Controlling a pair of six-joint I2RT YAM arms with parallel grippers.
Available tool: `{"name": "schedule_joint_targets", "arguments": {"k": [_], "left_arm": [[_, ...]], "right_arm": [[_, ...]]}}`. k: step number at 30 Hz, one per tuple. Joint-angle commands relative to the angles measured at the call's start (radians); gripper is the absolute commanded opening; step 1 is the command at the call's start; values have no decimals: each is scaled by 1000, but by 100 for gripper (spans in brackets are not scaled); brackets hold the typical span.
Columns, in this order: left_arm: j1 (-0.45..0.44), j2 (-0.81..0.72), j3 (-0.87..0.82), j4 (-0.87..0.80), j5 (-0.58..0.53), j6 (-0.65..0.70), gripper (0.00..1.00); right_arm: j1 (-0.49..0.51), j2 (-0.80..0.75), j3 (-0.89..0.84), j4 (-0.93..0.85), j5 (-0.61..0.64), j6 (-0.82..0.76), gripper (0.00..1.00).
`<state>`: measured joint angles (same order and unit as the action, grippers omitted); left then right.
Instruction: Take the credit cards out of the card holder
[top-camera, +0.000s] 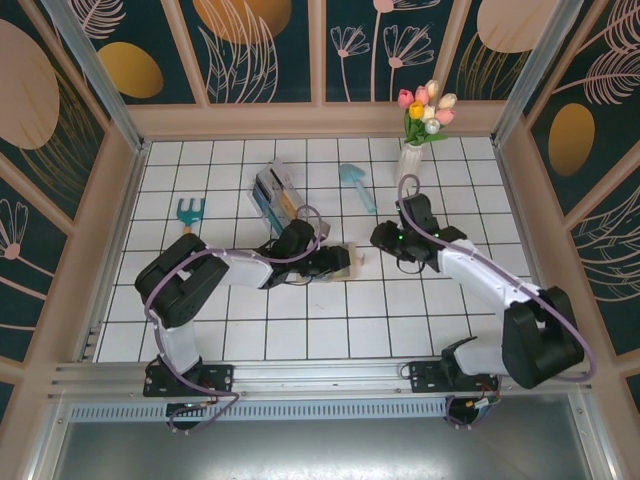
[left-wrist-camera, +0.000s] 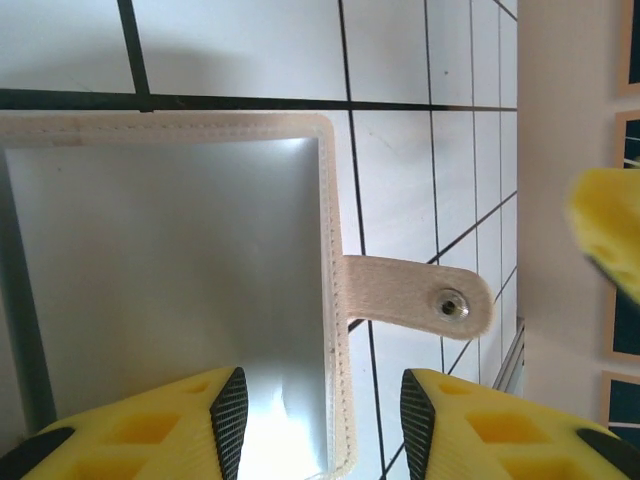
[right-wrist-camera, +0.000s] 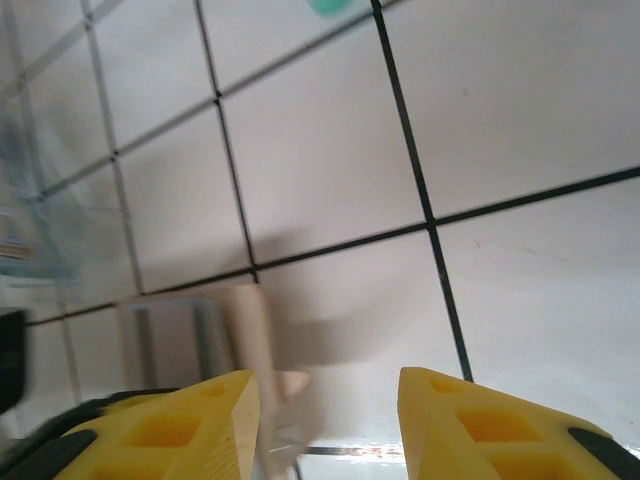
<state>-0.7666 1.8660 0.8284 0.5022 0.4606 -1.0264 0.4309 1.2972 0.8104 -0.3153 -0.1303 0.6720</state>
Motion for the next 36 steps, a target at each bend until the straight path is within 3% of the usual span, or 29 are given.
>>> {"name": "schedule_joint_targets", "arguments": {"k": [1,7,15,21,26,32,36], "left_arm": [[-10,32,30,28,-8,-13,47],[-14,59,43,-46,-61,18,41],[-14,40,26,-119,-118,32,19],[-14,10,28,-139,-84,41,3],[-2,-99,35,-224,-91,83,4],[67,-209,-34,-369,-246,97,7],[94,-223,-61,-387,-287,105,7]], "right_arm": [[-6,-21,-9,69,-85,13,42],[1,66,11,143,-234,20,33],[44,255,66,193,-302,27,16],[58,373,105,186,-312,13,14],[56,442,111,180,-315,-1,13],[67,411,124,185,-347,-27,15],[98,376,144,180,-347,-26,19]]}}
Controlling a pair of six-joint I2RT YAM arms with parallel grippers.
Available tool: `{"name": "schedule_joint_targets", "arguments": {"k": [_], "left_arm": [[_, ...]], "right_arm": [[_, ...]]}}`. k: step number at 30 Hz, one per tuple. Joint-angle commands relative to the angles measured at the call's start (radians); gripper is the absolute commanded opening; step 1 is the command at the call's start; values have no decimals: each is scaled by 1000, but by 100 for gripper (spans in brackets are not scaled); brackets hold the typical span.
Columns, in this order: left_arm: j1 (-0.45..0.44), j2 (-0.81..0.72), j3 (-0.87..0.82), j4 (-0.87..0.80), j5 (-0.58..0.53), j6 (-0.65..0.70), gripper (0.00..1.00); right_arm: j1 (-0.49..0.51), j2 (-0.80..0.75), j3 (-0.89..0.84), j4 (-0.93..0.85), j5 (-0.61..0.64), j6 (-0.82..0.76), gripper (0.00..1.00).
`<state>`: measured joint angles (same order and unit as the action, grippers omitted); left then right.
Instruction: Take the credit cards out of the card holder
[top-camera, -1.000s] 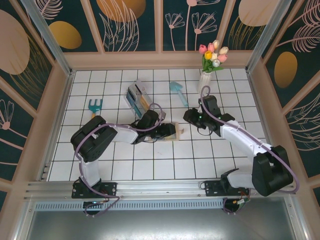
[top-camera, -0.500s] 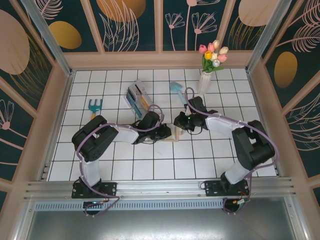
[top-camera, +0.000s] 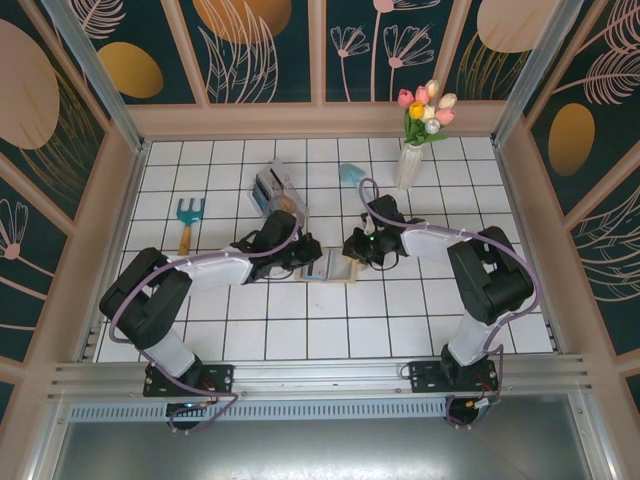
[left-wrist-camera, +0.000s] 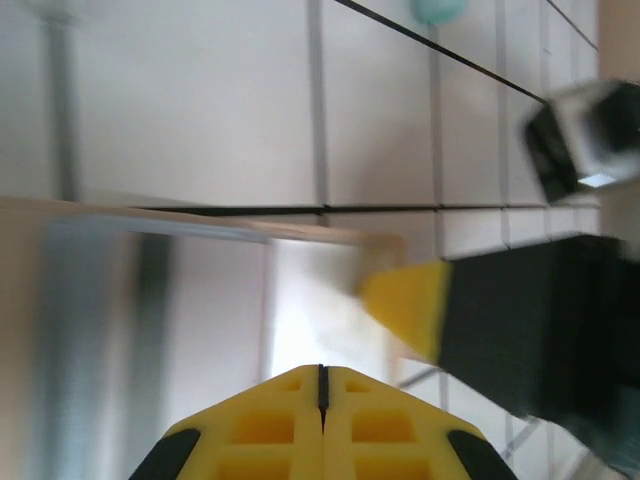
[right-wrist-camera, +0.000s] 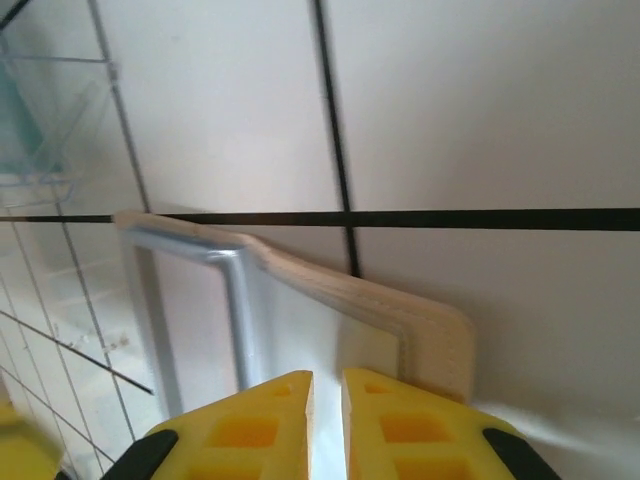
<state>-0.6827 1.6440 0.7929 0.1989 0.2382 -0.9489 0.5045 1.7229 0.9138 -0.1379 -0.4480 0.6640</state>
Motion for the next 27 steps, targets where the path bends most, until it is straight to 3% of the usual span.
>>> {"name": "schedule_joint_targets", "arguments": {"k": [1,8,15,27], "left_arm": [[9,6,-20,-98,-74,35,7],[10,52,-13,-149,-187,14,5],[11,64,-24,-109,-150,2,3],[11,102,-52,-102,-126,3,3]], "right_arm": [[29,-45,41,8,-40,-10,19],[65,-32,-9,130,-127,84,29],[93,35,23,93,-91,128,19],[91,87,9,77,-51,121,18]]}}
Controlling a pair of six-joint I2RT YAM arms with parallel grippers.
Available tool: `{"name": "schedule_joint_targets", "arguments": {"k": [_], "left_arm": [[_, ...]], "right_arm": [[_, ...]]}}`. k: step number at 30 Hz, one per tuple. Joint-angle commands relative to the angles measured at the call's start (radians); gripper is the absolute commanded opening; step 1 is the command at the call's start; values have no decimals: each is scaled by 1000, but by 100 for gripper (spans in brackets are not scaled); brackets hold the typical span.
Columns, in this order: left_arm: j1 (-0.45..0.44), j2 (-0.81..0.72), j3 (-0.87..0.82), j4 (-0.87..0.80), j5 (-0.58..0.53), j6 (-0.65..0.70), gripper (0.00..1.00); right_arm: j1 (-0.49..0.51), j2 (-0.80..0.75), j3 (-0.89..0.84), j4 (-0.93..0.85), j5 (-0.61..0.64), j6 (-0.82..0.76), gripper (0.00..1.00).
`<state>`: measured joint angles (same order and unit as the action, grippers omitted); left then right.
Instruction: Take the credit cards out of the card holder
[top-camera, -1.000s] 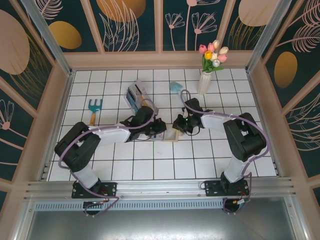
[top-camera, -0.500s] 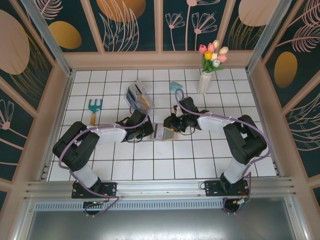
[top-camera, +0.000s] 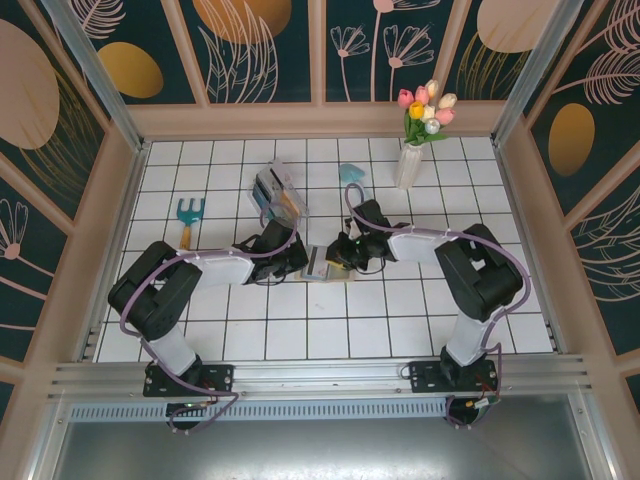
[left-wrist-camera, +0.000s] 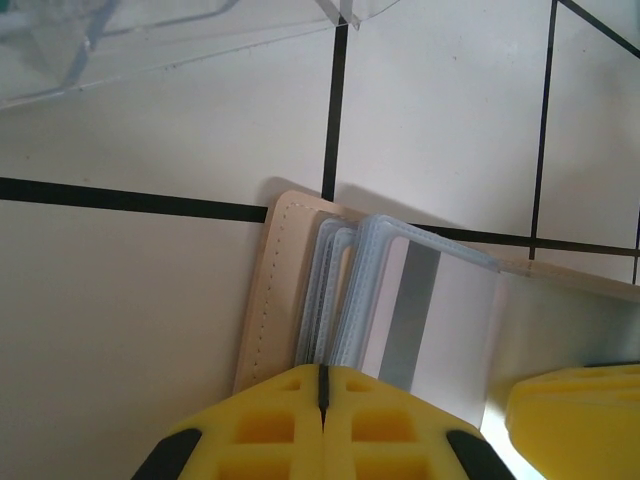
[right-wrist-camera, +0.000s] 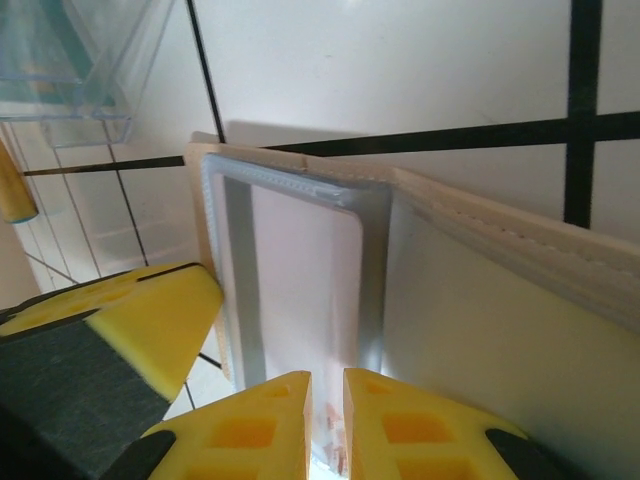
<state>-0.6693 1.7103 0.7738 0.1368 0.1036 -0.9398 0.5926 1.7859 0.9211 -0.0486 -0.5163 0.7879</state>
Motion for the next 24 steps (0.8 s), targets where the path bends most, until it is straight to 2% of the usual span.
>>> {"name": "schedule_joint_targets", "arguments": {"k": [1,7,24], "left_arm": [[-4,36,-36,-40,8,-8,3],[-4,31,-47,-43,5,-12,3],[-3,43,-61,-44,12,-14,2]], "right_arm": [[3,28,0,-10,18,-8,18],[2,43,-10,8,5,-24,18],[-22,13,-124,254,-72,-45,20]]}}
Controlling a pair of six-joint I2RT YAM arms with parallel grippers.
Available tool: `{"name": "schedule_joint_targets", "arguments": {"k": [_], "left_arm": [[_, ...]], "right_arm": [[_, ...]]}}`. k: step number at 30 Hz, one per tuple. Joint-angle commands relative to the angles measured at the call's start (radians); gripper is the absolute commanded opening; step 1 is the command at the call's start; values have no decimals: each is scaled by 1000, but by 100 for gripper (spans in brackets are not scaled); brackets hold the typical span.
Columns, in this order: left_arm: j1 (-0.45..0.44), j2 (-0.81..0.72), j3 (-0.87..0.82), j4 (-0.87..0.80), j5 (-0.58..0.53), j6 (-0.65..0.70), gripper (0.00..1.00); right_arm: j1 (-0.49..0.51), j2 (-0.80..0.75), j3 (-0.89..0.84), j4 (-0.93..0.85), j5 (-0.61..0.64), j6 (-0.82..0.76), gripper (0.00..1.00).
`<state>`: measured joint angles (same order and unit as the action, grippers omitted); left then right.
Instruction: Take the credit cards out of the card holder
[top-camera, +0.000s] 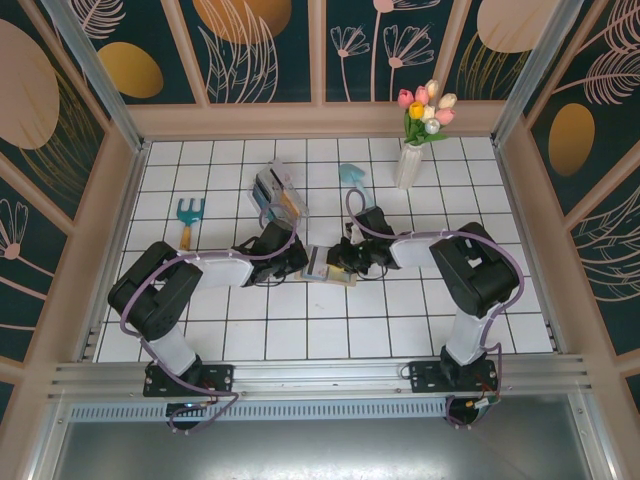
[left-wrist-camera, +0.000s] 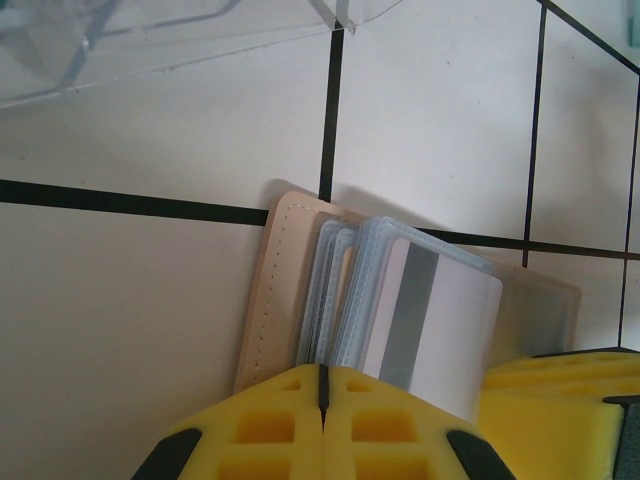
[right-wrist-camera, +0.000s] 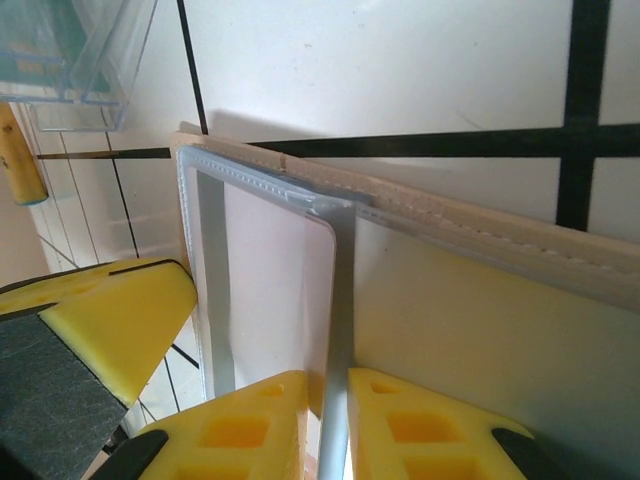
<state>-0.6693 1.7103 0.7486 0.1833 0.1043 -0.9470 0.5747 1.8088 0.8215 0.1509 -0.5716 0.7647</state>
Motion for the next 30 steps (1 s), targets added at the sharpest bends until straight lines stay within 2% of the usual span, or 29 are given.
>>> {"name": "schedule_joint_targets", "arguments": {"k": [1,9,30], "left_arm": [[-4,43,-36,-92,10,-7,2],[-4,47,-32,-95,9,-8,2],[-4,58,-38,-105,15,5,1]], "right_arm": [[-6,-11,-28,61,-20,-19,20],[-16,-8,-51,89,-25,-9,17],[-22,1,-68,176,-73,18,18]]}}
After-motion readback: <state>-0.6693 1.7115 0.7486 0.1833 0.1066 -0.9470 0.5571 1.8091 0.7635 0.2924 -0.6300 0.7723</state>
